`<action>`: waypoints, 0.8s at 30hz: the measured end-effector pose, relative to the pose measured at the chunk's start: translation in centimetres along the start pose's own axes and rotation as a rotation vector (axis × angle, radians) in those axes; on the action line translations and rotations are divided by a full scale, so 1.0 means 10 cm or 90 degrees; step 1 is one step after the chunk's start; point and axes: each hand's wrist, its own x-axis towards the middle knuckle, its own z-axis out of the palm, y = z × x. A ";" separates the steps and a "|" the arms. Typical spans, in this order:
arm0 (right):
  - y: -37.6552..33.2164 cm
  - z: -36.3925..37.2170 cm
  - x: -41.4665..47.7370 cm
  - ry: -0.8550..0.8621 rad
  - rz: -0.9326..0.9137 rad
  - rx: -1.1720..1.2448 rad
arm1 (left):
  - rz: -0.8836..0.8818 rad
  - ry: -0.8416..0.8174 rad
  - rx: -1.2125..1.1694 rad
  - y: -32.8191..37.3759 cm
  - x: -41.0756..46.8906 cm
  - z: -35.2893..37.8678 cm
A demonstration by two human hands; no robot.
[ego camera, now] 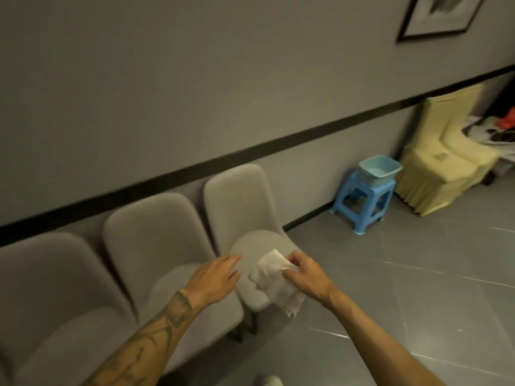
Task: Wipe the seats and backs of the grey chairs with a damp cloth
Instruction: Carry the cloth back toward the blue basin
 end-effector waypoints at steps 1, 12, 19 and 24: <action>0.13 -0.26 0.12 0.023 0.018 0.014 | 0.018 -0.002 0.001 0.19 0.31 0.01; 1.27 -3.04 1.37 0.198 0.152 0.111 | 0.168 -0.043 0.052 2.40 3.21 -0.24; 2.19 -4.53 2.47 0.233 0.163 0.182 | 0.158 -0.054 0.076 3.55 4.81 -0.17; 2.72 -5.57 3.28 0.217 0.166 0.239 | 0.095 -0.072 0.073 4.35 5.82 -0.18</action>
